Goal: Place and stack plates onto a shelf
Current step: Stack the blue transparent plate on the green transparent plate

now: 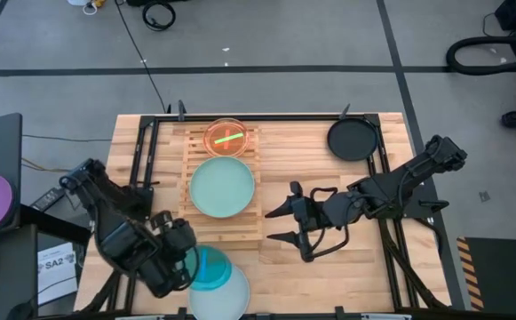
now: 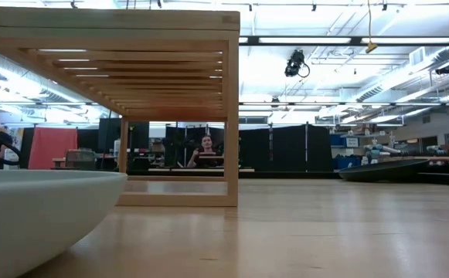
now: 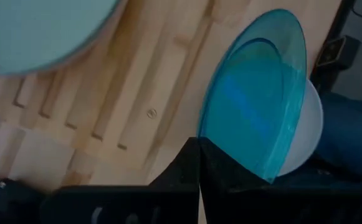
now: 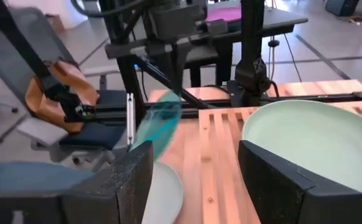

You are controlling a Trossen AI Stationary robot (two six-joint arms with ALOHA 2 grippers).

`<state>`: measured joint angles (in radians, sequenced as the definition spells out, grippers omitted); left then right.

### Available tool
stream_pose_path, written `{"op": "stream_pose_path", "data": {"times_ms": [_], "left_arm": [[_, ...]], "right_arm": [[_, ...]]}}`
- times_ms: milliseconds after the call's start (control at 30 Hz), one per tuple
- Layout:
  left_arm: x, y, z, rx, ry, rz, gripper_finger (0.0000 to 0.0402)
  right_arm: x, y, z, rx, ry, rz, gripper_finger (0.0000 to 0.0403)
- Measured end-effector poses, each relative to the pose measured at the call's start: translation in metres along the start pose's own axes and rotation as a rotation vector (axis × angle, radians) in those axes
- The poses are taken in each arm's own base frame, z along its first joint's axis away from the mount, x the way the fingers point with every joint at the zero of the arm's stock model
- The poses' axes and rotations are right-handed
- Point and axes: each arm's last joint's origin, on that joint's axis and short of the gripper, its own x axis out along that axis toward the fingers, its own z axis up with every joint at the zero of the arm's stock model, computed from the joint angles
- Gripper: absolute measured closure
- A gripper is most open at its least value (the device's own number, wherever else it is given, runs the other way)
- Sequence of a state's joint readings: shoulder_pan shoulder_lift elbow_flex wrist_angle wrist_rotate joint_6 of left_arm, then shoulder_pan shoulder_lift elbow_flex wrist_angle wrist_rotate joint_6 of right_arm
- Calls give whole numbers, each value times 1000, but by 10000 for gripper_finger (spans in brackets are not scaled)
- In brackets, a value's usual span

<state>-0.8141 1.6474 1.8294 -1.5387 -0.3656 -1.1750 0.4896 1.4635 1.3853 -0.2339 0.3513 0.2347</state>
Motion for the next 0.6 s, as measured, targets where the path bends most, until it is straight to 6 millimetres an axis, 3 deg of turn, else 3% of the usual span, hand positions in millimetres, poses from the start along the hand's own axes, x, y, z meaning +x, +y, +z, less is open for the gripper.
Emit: {"op": "stream_pose_path", "data": {"times_ms": [233, 600], "left_arm": [[8, 9, 19, -55, -5, 23, 401], [12, 14, 30, -100, 11, 20, 401]], "right_arm": [[32, 6, -18, 93, 11, -68, 163], [88, 15, -56, 147, -18, -185, 163]]}}
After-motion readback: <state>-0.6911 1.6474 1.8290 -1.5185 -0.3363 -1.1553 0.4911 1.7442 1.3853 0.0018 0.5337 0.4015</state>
